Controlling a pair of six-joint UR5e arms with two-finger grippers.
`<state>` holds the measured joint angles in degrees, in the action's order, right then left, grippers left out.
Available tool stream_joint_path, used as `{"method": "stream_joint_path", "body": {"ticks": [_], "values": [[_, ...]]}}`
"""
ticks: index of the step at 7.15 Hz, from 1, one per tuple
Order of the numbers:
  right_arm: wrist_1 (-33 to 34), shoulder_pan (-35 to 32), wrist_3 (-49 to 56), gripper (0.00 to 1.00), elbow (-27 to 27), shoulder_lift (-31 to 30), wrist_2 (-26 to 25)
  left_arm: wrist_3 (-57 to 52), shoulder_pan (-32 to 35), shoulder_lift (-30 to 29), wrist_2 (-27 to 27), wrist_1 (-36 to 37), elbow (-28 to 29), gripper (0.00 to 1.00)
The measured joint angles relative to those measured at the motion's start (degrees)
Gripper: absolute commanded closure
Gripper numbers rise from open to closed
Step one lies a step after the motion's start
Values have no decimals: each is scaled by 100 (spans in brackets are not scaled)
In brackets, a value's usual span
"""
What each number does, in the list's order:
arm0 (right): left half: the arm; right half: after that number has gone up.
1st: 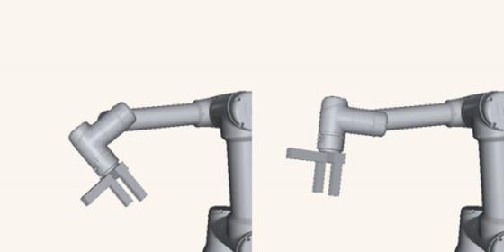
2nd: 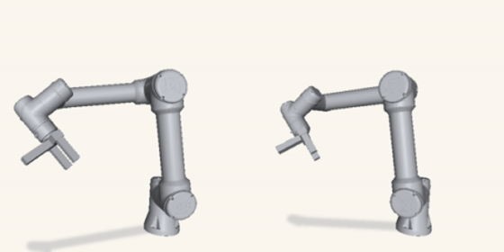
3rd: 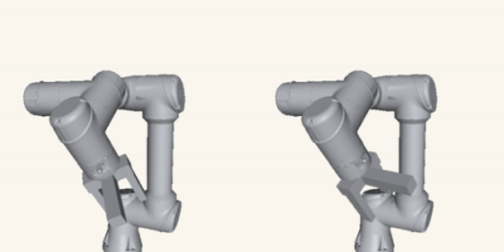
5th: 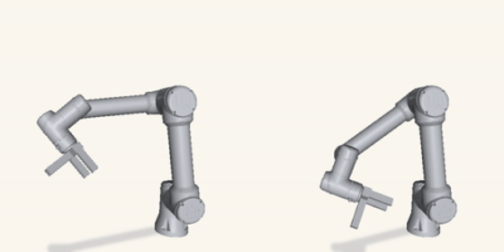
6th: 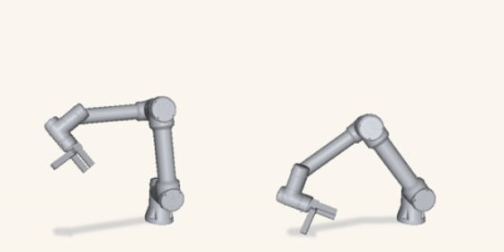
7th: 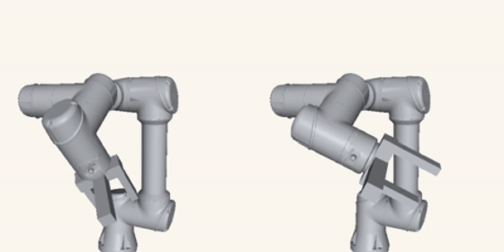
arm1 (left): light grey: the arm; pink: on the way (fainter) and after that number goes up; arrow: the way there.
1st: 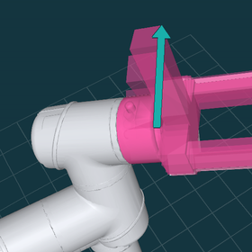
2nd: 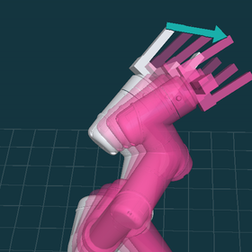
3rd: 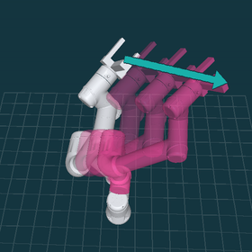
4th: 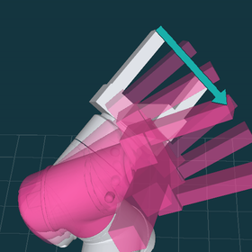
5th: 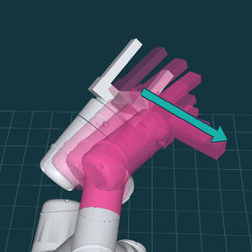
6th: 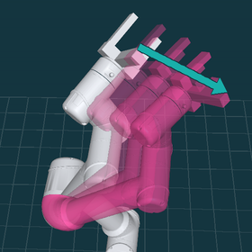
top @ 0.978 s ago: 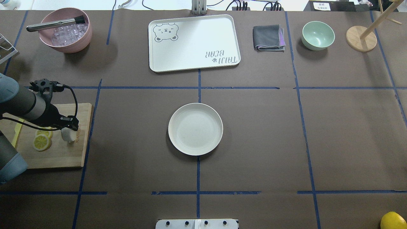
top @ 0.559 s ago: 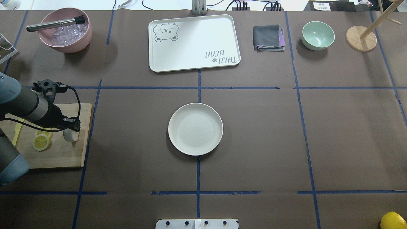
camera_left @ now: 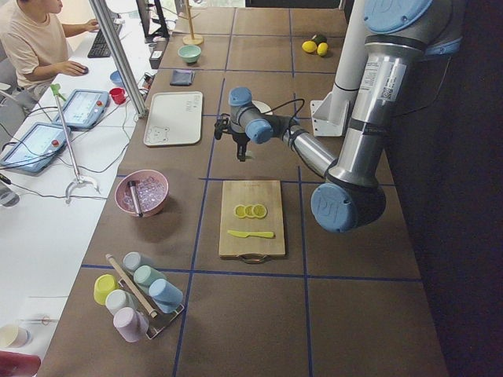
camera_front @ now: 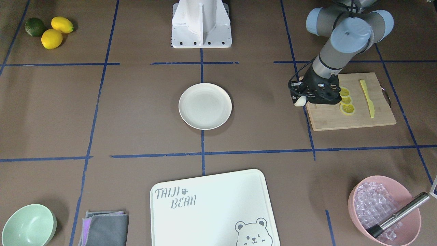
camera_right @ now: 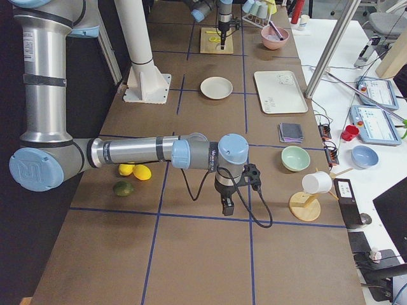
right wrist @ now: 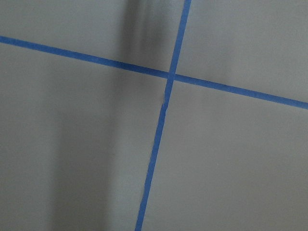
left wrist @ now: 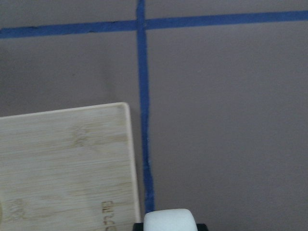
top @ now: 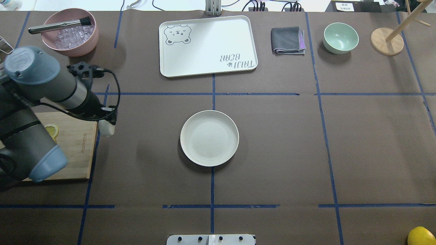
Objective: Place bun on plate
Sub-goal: 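Carry the bun with the left gripper over the cream plate and lower it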
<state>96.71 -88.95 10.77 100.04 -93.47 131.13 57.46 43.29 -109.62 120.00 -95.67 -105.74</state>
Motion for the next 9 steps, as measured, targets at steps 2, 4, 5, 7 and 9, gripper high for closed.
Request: {"method": "stream_joint_path", "body": {"ticks": [2,4,5,7,9], "values": [[5,0,-3,0,1,-7,0,763,-420,-1188,-349,443,446,56],[6,0,-5,0,-7,-12,0,1402,-988,-2419,-877,452,1445,55],[6,0,-5,0,-9,-13,0,1578,-1247,-2903,-1070,349,1961,55],[6,0,-5,0,-11,-14,0,1718,-1655,-3122,-1368,21,2488,49],[6,0,-5,0,-3,-32,6,1721,-1741,-2984,-1421,-193,2578,0]]}}
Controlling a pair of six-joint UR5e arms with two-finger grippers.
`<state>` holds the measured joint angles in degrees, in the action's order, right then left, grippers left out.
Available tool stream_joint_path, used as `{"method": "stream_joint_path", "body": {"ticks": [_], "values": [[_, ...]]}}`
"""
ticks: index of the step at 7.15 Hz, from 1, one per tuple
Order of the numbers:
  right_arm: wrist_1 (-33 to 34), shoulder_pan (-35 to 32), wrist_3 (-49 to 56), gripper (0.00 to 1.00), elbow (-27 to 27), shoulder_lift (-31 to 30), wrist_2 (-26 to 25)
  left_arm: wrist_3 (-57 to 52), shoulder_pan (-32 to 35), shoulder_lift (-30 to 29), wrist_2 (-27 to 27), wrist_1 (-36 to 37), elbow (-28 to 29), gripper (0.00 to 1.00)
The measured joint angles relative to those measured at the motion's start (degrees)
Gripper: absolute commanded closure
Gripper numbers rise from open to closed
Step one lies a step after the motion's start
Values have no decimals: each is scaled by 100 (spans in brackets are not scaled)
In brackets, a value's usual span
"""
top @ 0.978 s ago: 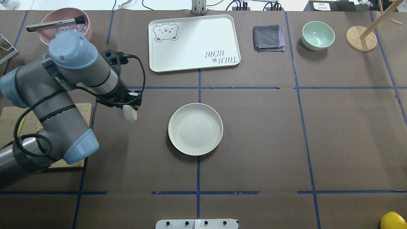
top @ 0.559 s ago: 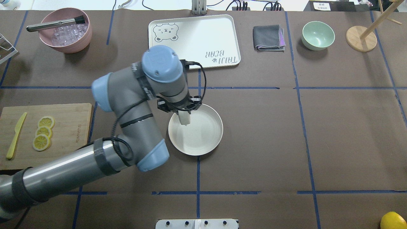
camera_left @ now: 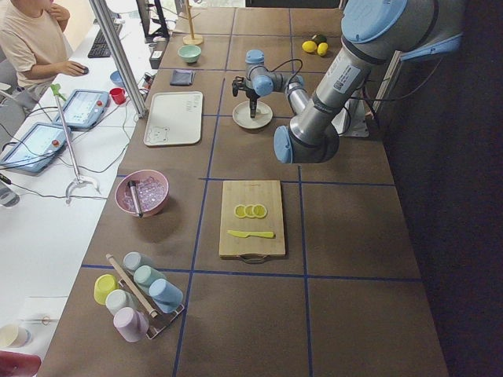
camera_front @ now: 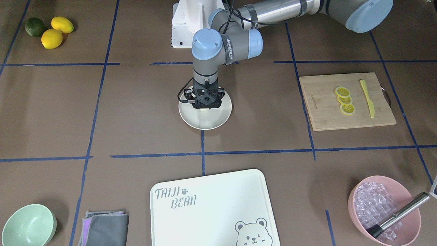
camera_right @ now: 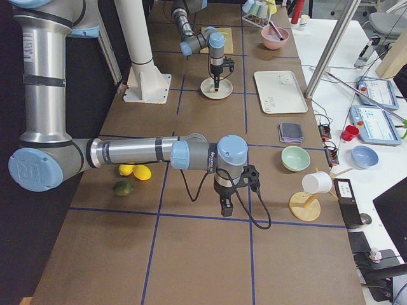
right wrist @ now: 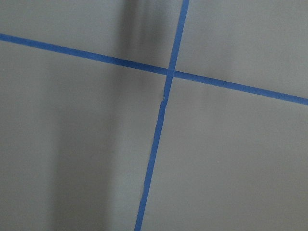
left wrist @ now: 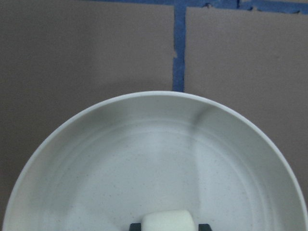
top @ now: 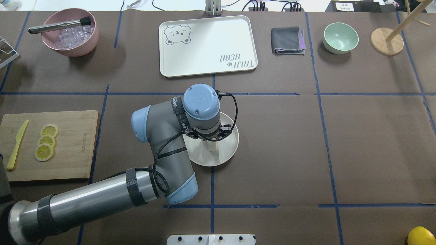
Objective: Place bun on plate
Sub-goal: 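Carry the bun with the left gripper over the cream plate and lower it, then open the left gripper and lift it away from the plate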
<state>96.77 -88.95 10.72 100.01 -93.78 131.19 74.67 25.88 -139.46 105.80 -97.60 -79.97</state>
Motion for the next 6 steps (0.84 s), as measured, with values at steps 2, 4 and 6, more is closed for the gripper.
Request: {"method": "stream_joint_path", "body": {"ticks": [2,4,6], "values": [[0,0,2,0,8,-7,3,-3,46,41,24,-3,-121,0],[0,0,4,0,9,-8,3,-241,409,312,419,431,-772,0],[0,0,8,0,4,-6,-3,-1848,1243,1255,1033,1177,-1857,0]]}}
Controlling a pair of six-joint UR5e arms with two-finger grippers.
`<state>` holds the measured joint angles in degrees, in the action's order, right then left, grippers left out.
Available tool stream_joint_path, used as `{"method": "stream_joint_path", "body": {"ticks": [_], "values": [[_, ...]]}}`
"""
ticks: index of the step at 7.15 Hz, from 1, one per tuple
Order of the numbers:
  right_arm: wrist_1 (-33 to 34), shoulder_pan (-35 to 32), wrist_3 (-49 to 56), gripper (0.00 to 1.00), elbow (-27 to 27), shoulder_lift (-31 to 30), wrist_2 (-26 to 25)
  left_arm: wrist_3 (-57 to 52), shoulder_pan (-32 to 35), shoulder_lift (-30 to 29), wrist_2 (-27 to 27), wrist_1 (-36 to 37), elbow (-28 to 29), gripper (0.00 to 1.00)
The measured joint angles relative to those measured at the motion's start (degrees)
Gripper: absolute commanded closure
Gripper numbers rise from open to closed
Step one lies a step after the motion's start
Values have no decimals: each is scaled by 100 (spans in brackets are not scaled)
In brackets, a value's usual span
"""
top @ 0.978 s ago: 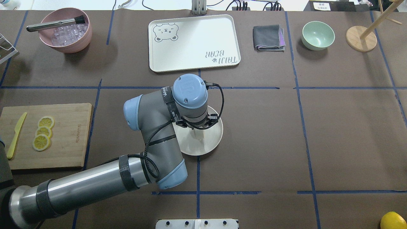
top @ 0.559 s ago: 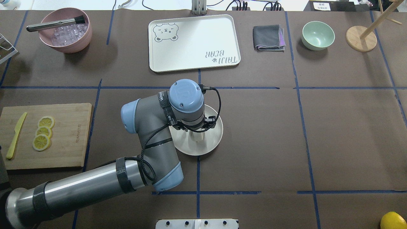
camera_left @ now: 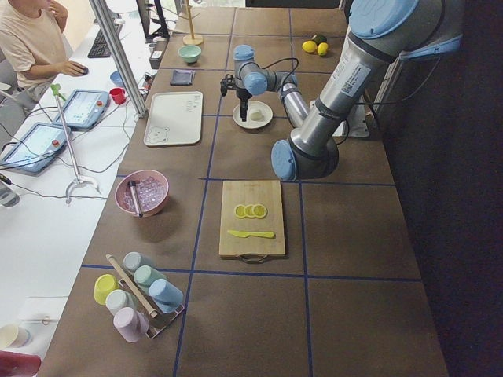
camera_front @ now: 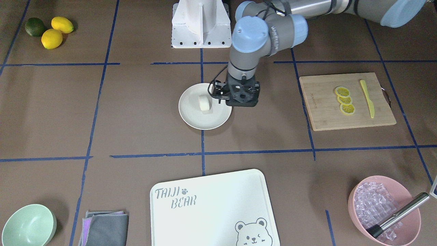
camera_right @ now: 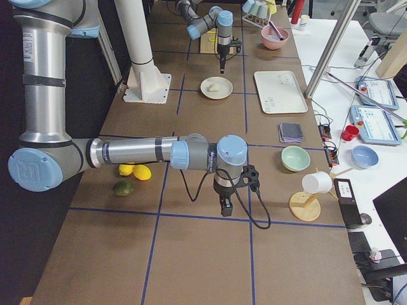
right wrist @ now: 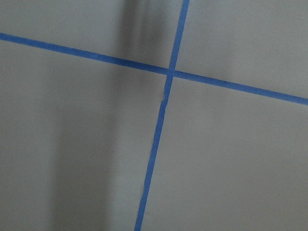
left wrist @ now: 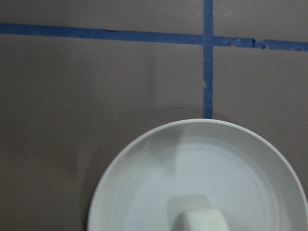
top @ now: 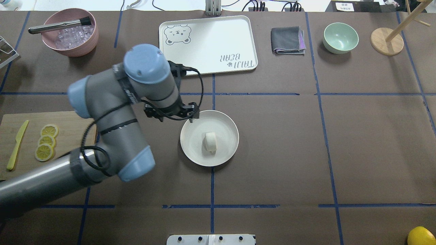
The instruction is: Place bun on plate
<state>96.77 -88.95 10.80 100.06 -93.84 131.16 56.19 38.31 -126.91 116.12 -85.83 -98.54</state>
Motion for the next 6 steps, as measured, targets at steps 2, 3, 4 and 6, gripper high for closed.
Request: {"method": "stream_joint_path", "body": {"ticks": [2,3,4,6], "values": [[0,0,1,0,-6,-1,-3,-2484,1444,1191,780,496,-617,0],[0,0,1,0,-9,-2,-3,-3705,2224,1746,1113,576,-649,0],[0,0,1,0,-11,-2,-3,-4821,2983,2238,1395,604,-549,0],[0,0,6,0,-22,-3,-3,-6384,4245,2941,1812,571,9,0]]}}
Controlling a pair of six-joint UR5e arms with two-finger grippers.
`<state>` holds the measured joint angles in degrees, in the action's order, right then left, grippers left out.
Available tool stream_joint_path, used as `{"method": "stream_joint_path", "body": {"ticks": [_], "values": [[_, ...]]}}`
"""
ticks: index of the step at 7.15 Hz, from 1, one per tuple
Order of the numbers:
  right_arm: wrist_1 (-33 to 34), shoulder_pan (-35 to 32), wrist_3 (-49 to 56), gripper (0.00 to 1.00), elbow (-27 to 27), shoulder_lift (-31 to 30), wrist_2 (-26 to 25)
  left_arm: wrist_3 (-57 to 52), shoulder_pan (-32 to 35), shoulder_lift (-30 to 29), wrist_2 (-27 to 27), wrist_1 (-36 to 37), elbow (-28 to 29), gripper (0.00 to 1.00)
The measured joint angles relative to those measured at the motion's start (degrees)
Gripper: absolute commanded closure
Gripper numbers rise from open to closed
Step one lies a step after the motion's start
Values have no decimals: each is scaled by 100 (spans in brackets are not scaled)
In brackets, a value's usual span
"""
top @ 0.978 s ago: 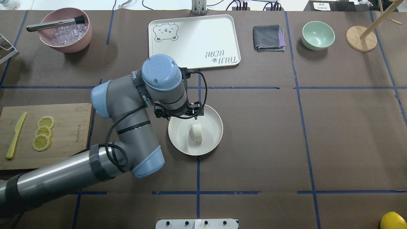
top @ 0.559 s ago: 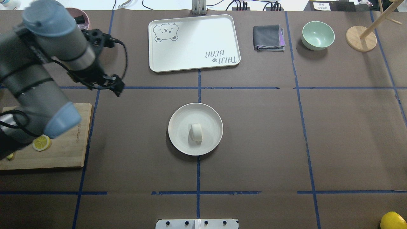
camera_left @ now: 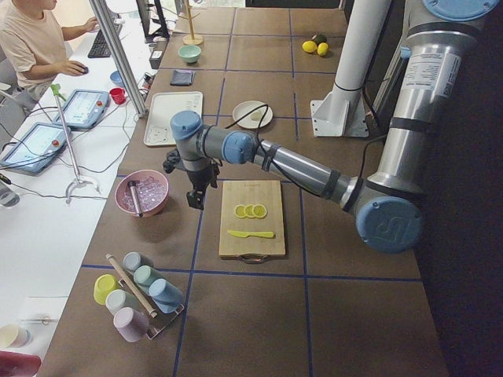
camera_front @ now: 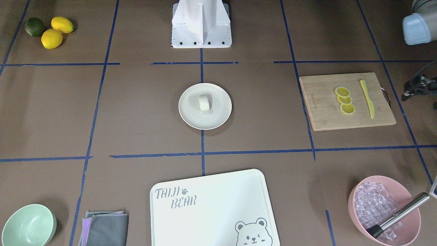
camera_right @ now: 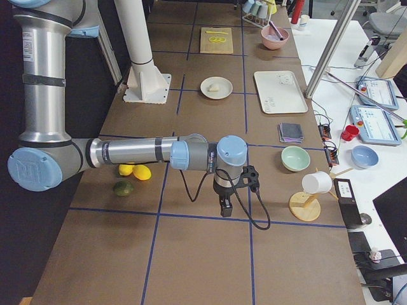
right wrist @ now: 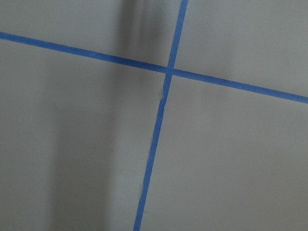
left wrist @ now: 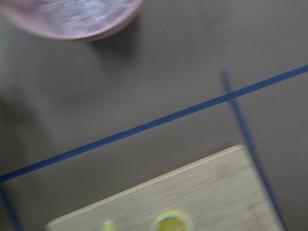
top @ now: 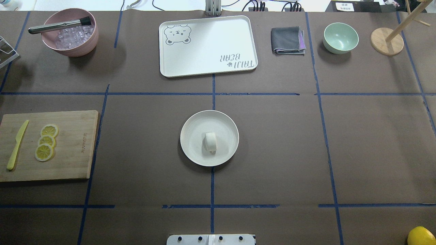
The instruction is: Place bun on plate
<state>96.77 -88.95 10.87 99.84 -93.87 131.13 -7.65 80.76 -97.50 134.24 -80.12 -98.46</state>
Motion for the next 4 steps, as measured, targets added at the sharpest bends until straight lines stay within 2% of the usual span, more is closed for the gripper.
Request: {"method": "stream_joint_path", "body": {"ticks": [2,4], "values": [[0,0,3,0,-2,0,0,-658,725,733,267,-230,425,0],[0,0,-2,0,1,0,0,-733,1081,1056,295,-374,695,0]]}}
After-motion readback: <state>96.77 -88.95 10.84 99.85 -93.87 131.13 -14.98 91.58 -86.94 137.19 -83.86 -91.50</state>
